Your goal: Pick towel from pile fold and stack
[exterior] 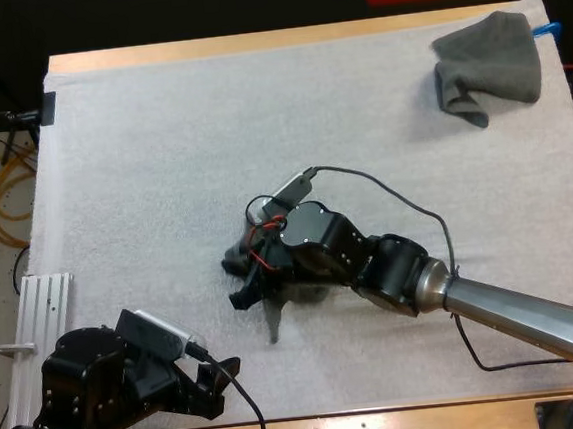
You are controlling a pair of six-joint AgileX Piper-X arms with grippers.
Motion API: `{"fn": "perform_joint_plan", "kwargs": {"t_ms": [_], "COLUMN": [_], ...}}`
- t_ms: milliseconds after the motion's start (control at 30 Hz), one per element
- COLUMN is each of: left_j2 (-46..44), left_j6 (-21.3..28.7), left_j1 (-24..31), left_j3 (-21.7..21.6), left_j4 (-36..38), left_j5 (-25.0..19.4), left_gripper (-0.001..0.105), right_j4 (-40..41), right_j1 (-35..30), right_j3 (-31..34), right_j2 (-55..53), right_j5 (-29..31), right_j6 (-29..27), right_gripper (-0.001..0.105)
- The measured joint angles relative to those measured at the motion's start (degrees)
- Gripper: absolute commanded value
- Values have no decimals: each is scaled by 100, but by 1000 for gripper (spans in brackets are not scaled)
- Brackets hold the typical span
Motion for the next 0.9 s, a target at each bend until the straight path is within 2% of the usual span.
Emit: {"fn": "perform_joint_plan", "kwargs": {"t_ms": [67, 133, 267, 367, 467, 533, 600, 667, 767, 900], "left_j2": [0, 0, 0, 0, 0, 0, 0, 0, 0, 0], "left_j6": [0, 0, 0, 0, 64, 87, 87, 87, 87, 87], "left_j1": [0, 0, 0, 0, 0, 0, 0, 0, 0, 0], "left_j3": [0, 0, 0, 0, 0, 0, 0, 0, 0, 0], "left_j4": [0, 0, 0, 0, 0, 0, 0, 0, 0, 0], "left_j5": [0, 0, 0, 0, 0, 0, 0, 0, 0, 0], "left_gripper": [72, 72, 72, 72, 72, 72, 72, 72, 72, 72], "right_j4": [10, 15, 211, 593, 1029, 1231, 1376, 1564, 1852, 2076], "right_j1": [0, 0, 0, 0, -21, -21, -14, -8, -51, -298], "right_j3": [0, 0, 0, 0, -17, -17, -17, -17, -17, -17], "right_j2": [0, 0, 0, 0, 0, 0, 0, 0, 0, 0], "right_j5": [-280, -484, -246, -50, -649, -1134, -1214, -1001, -202, 828], "right_j6": [-31, -177, -428, -954, -1679, -1910, -2202, -2555, -2990, -3023], "right_gripper": [61, 65, 65, 63, 57, 53, 47, 42, 41, 44]}}
